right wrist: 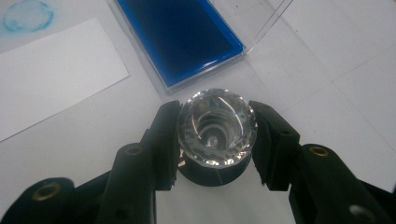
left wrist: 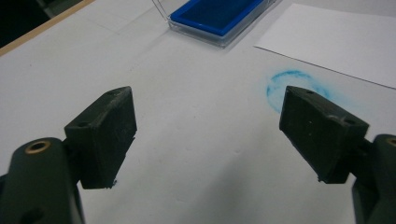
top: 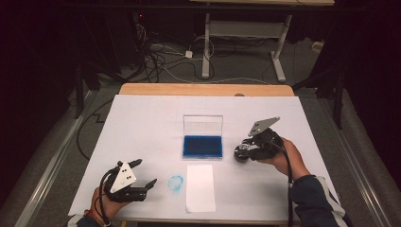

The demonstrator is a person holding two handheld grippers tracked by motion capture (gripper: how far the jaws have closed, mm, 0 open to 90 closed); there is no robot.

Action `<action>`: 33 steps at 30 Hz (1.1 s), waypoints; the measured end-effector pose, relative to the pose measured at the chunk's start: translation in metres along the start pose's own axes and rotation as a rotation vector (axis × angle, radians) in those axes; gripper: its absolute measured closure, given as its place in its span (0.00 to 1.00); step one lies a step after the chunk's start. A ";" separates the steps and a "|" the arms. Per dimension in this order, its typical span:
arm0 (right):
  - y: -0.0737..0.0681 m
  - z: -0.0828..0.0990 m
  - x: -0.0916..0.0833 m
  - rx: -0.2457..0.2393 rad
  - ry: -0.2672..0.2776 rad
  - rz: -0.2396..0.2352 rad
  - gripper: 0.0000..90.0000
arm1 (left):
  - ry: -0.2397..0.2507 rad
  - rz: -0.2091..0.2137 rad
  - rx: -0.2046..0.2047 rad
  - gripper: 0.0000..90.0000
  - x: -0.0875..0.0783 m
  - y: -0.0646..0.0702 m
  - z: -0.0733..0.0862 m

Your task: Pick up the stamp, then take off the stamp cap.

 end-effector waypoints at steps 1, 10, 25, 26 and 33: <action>-0.001 -0.001 -0.001 -0.001 0.004 -0.001 0.63 | -0.002 0.000 0.001 0.20 0.000 0.000 0.000; -0.005 -0.004 -0.008 -0.020 0.026 -0.002 0.63 | -0.002 0.003 -0.001 0.20 0.001 -0.001 0.001; -0.009 -0.013 -0.020 -0.032 0.070 0.024 0.63 | -0.003 0.005 0.000 0.20 0.000 -0.002 0.001; -0.009 -0.013 -0.020 -0.038 0.071 0.026 0.63 | -0.004 0.006 0.002 0.20 0.000 -0.002 0.001; -0.014 -0.023 -0.029 -0.047 0.110 0.030 0.63 | -0.005 0.011 0.007 0.20 0.001 -0.001 0.000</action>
Point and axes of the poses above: each handheld gripper's, and its own axes: x roughly forward along the jaws, z roughly out of its underside, y roughly to its right, the point moved 9 cm from there along x, roughly forward along the jaws, and after that the axes turned 15 degrees about -x, right-handed, at the moved point
